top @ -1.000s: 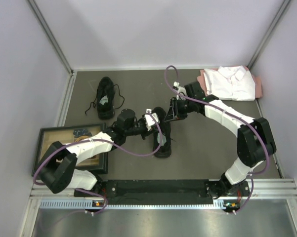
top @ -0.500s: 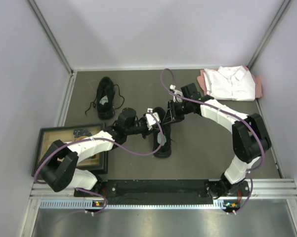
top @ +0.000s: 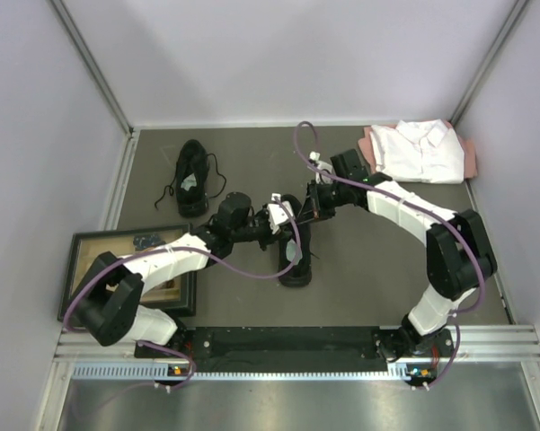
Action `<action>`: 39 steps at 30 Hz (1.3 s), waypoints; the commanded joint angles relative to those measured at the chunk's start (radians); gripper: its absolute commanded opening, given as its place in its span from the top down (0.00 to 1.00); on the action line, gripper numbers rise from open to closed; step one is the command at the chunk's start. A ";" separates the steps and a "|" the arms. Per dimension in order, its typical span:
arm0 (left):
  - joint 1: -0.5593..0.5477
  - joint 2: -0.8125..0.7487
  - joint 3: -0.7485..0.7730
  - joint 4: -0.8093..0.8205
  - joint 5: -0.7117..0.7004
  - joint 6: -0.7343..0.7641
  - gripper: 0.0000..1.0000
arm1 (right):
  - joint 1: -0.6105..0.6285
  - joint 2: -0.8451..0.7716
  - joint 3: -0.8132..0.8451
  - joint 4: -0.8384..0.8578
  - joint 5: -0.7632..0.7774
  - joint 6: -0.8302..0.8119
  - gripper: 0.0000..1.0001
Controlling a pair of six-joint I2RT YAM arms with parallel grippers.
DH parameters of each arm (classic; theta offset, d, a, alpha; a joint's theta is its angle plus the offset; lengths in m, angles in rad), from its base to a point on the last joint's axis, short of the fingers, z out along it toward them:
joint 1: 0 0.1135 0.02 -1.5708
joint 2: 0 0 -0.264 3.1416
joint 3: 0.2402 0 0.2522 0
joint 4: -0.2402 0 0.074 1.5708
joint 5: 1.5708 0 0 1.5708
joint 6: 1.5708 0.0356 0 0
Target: Tie the shoes
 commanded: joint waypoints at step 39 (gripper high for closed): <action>0.024 0.149 0.197 -0.336 -0.181 -0.041 0.98 | 0.000 -0.152 -0.040 0.074 -0.039 0.001 1.00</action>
